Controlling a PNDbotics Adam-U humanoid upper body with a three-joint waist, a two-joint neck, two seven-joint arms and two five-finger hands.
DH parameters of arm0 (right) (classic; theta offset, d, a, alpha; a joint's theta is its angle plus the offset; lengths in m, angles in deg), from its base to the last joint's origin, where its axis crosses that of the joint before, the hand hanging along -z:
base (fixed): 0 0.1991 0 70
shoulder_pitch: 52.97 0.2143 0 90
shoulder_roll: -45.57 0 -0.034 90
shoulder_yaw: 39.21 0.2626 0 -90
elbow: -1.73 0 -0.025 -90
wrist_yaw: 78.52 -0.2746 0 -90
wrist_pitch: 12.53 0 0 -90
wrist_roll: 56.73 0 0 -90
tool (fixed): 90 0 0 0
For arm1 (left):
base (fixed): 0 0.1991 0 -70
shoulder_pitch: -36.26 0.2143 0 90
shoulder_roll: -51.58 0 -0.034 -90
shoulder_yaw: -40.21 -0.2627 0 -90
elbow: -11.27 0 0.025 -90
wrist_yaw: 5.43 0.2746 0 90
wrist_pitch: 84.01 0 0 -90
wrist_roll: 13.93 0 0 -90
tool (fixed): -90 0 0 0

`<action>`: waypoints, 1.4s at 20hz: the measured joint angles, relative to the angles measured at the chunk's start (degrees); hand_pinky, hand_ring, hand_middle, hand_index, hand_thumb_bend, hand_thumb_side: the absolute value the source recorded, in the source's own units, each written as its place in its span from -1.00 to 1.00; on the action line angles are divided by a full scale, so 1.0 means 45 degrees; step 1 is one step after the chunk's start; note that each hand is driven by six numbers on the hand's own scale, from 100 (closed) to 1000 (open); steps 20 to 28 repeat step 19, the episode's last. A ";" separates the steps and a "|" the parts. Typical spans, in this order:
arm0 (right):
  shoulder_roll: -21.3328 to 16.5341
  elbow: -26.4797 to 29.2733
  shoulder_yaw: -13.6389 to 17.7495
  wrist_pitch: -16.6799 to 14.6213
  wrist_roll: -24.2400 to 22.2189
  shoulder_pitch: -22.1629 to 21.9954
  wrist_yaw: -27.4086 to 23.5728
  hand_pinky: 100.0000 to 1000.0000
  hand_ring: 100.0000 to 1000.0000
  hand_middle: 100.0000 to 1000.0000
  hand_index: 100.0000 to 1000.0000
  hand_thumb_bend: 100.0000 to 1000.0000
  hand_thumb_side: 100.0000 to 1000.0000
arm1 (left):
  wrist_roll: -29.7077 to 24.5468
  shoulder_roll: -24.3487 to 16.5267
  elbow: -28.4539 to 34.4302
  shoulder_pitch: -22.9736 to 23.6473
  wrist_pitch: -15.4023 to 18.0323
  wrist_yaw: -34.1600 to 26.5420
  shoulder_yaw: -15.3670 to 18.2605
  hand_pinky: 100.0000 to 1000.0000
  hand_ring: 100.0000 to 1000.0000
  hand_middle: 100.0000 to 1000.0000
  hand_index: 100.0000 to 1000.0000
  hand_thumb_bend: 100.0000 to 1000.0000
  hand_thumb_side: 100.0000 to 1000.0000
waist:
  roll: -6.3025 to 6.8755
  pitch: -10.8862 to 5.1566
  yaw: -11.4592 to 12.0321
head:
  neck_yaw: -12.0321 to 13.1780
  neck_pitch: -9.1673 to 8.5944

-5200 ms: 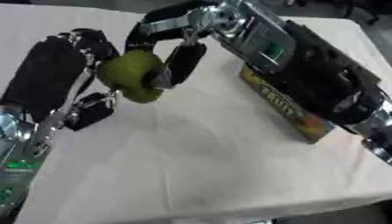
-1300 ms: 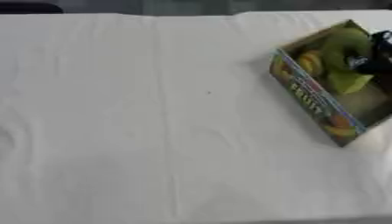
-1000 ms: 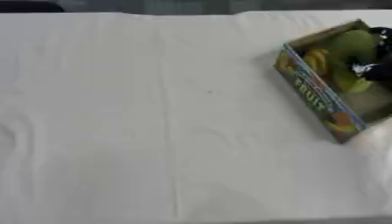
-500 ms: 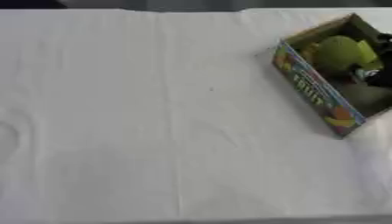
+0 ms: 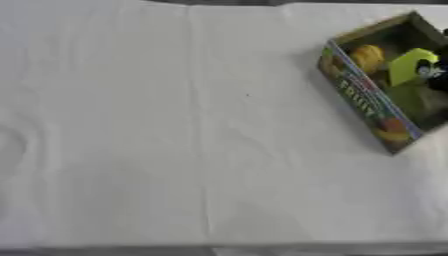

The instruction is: Pick up the objects with one hand, pass them to the other hand, and then place them into the box on the other side of the table.

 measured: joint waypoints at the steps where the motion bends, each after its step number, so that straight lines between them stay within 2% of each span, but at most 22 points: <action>1: 0.0044 0.0375 0.0063 0.0192 0.0106 -0.0059 -0.0048 0.72 0.28 0.46 0.97 -1.00 -1.00 | -0.0037 0.0046 0.0013 -0.0011 0.0096 0.0026 0.0000 -0.10 -0.05 0.16 0.64 -0.56 0.00 | -0.0027 -0.0057 0.0008 | 0.0016 0.0002; 2: 0.0067 0.0747 0.0126 0.0352 0.0213 -0.0114 -0.0097 0.75 0.31 0.46 0.98 -1.00 -0.96 | -0.0059 0.0105 0.0017 -0.0024 0.0175 0.0057 0.0001 -0.10 -0.06 0.16 0.64 -0.59 -0.03 | -0.0044 -0.0146 0.0023 | 0.0020 0.0006; 3: 0.0115 0.1094 0.0178 0.0474 0.0315 -0.0135 -0.0176 0.79 0.31 0.34 0.90 -1.00 -0.74 | -0.0064 0.0133 0.0019 -0.0044 0.0231 0.0085 0.0006 -0.10 -0.06 0.16 0.64 -0.59 0.00 | -0.0054 -0.0231 0.0025 | 0.0020 0.0006; 4: 0.0167 0.1465 0.0213 0.0507 0.0363 -0.0167 -0.0316 0.84 0.32 0.31 0.86 -1.00 -0.06 | -0.0049 0.0187 0.0022 -0.0102 0.0279 0.0123 0.0010 -0.09 -0.05 0.16 0.64 -0.55 0.07 | -0.0070 -0.0294 0.0040 | 0.0009 0.0007; 5: 0.0251 0.1858 0.0212 0.0377 0.0294 -0.0200 -0.0570 0.87 0.31 0.27 0.80 -1.00 0.18 | -0.0016 0.0217 0.0027 -0.0158 0.0339 0.0181 0.0015 -0.03 -0.04 0.18 0.63 -0.46 0.11 | -0.0096 -0.0324 0.0057 | -0.0044 0.0007; 6: 0.0388 0.2272 0.0208 0.0051 0.0076 -0.0226 -0.0989 0.88 0.32 0.27 0.78 -1.00 0.18 | 0.0033 0.0231 0.0028 -0.0237 0.0428 0.0304 0.0021 0.00 -0.04 0.18 0.62 -0.50 0.19 | -0.0122 -0.0326 0.0093 | -0.0114 0.0006; 7: 0.0575 0.2607 0.0211 -0.0398 -0.0178 -0.0223 -0.1532 0.90 0.34 0.30 0.78 -1.00 0.21 | 0.0108 0.0284 0.0018 -0.0331 0.0534 0.0461 0.0037 0.00 -0.06 0.16 0.60 -0.62 0.36 | -0.0158 -0.0326 0.0128 | -0.0194 0.0000; 8: 0.0769 0.2845 0.0235 -0.0896 -0.0380 -0.0211 -0.2133 0.90 0.36 0.28 0.75 -1.00 0.10 | 0.0208 0.0355 -0.0025 -0.0428 0.0654 0.0610 0.0049 -0.02 -0.07 0.17 0.60 -0.68 0.53 | -0.0188 -0.0326 0.0138 | -0.0270 -0.0008; 9: 0.0951 0.2996 0.0319 -0.1436 -0.0495 -0.0169 -0.2693 0.90 0.37 0.25 0.72 -1.00 -0.11 | 0.0327 0.0447 -0.0102 -0.0523 0.0771 0.0716 0.0056 -0.06 -0.08 0.16 0.59 -0.75 0.73 | -0.0219 -0.0326 0.0138 | -0.0345 -0.0011; 10: 0.1114 0.3086 0.0403 -0.2043 -0.0558 -0.0065 -0.3164 0.91 0.38 0.19 0.67 -1.00 -0.20 | 0.0463 0.0550 -0.0202 -0.0606 0.0870 0.0773 0.0067 -0.20 -0.11 0.14 0.58 -0.78 0.79 | -0.0230 -0.0326 0.0136 | -0.0425 -0.0012; 11: 0.1266 0.3143 0.0452 -0.2653 -0.0637 0.0038 -0.3521 0.92 0.41 0.18 0.67 -1.00 -0.30 | 0.0606 0.0645 -0.0296 -0.0678 0.0941 0.0792 0.0081 -0.28 -0.14 0.13 0.58 -0.64 0.55 | -0.0236 -0.0326 0.0138 | -0.0485 -0.0013; 12: 0.1402 0.3176 0.0466 -0.3195 -0.0729 0.0122 -0.3768 0.94 0.42 0.21 0.68 -1.00 -0.39 | 0.0739 0.0727 -0.0363 -0.0728 0.0981 0.0795 0.0084 -0.29 -0.15 0.13 0.59 -0.57 0.47 | -0.0240 -0.0326 0.0140 | -0.0541 -0.0009; 14: 0.1649 0.3198 0.0497 -0.3988 -0.0888 0.0244 -0.3944 0.98 0.42 0.25 0.56 -1.00 -0.83 | 0.0893 0.0890 -0.0432 -0.0776 0.1021 0.0814 0.0078 -0.29 -0.14 0.16 0.61 -0.55 0.40 | -0.0244 -0.0376 0.0195 | -0.0627 -0.0001; 15: 0.1767 0.3197 0.0497 -0.4239 -0.0964 0.0344 -0.3954 0.99 0.40 0.24 0.54 -1.00 -0.78 | 0.0913 0.0965 -0.0443 -0.0781 0.1021 0.0831 0.0075 -0.28 -0.13 0.18 0.62 -0.56 0.35 | -0.0244 -0.0470 0.0236 | -0.0650 0.0003; 17: 0.2002 0.3194 0.0493 -0.4561 -0.1081 0.0626 -0.4002 0.97 0.44 0.30 0.58 -1.00 -0.41 | 0.0893 0.1123 -0.0455 -0.0803 0.1000 0.0824 0.0074 -0.27 -0.11 0.20 0.63 -0.57 0.28 | -0.0244 -0.0630 0.0296 | -0.0673 0.0006; 18: 0.2113 0.3192 0.0488 -0.4688 -0.1123 0.0742 -0.4024 0.92 0.44 0.32 0.65 -1.00 0.13 | 0.0877 0.1219 -0.0455 -0.0821 0.0988 0.0770 0.0074 -0.29 -0.12 0.16 0.61 -0.55 0.18 | -0.0244 -0.0632 0.0287 | -0.0709 0.0006; 19: 0.2225 0.3190 0.0473 -0.4827 -0.1172 0.0829 -0.4060 0.89 0.45 0.33 0.69 -1.00 0.19 | 0.0872 0.1321 -0.0456 -0.0864 0.0982 0.0658 0.0072 -0.31 -0.14 0.14 0.58 -0.52 0.03 | -0.0244 -0.0634 0.0268 | -0.0749 0.0007; 28: 0.2225 0.3190 0.0473 -0.4827 -0.1172 0.0829 -0.4060 0.89 0.45 0.33 0.69 -1.00 0.19 | 0.0872 0.1321 -0.0456 -0.0864 0.0982 0.0658 0.0072 -0.31 -0.14 0.14 0.58 -0.52 0.03 | -0.0244 -0.0634 0.0268 | -0.0749 0.0007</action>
